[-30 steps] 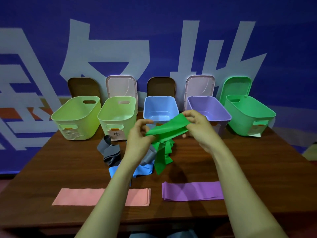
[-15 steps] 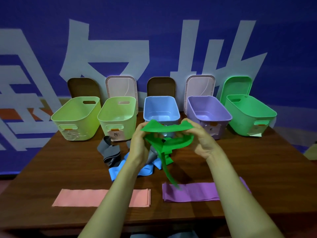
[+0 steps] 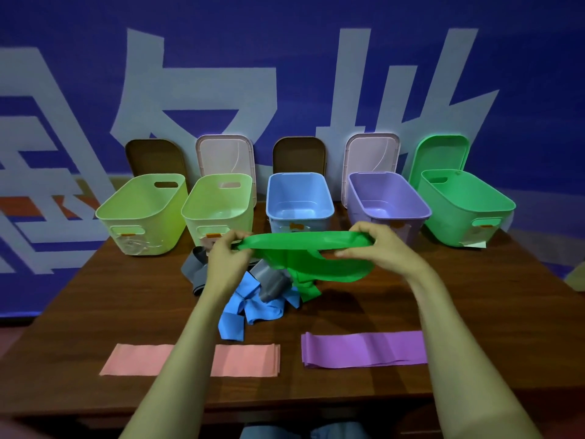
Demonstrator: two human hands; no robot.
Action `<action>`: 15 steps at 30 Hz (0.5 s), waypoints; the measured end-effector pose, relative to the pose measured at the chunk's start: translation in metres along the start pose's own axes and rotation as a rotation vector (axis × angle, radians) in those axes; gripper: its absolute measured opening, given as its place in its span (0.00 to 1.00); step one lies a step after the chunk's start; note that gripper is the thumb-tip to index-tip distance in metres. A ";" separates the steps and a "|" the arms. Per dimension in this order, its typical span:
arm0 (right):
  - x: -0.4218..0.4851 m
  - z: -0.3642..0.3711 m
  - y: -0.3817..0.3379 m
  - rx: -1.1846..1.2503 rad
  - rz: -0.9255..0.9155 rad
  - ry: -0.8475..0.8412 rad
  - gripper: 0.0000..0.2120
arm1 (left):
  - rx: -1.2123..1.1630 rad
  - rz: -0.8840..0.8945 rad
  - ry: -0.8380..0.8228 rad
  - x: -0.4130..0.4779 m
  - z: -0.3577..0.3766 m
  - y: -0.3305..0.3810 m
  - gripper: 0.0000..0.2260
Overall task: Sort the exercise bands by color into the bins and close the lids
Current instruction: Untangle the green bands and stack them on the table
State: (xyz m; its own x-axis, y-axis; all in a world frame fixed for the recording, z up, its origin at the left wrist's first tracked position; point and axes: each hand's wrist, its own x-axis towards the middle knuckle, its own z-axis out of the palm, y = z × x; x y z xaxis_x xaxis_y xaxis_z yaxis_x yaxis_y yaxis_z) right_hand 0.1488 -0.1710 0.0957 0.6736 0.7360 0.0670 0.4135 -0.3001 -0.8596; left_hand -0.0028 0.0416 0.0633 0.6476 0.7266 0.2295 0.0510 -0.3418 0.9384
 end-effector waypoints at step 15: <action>0.011 -0.001 -0.001 0.204 -0.005 0.158 0.12 | -0.018 -0.008 -0.504 -0.007 -0.001 -0.012 0.15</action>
State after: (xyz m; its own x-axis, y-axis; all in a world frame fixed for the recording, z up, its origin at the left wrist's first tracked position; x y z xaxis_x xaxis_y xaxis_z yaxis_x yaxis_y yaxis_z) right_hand 0.1568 -0.1636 0.0975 0.7657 0.6287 0.1358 0.2957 -0.1565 -0.9424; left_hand -0.0092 0.0412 0.0505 0.9341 0.3494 0.0735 0.0469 -0.3242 0.9448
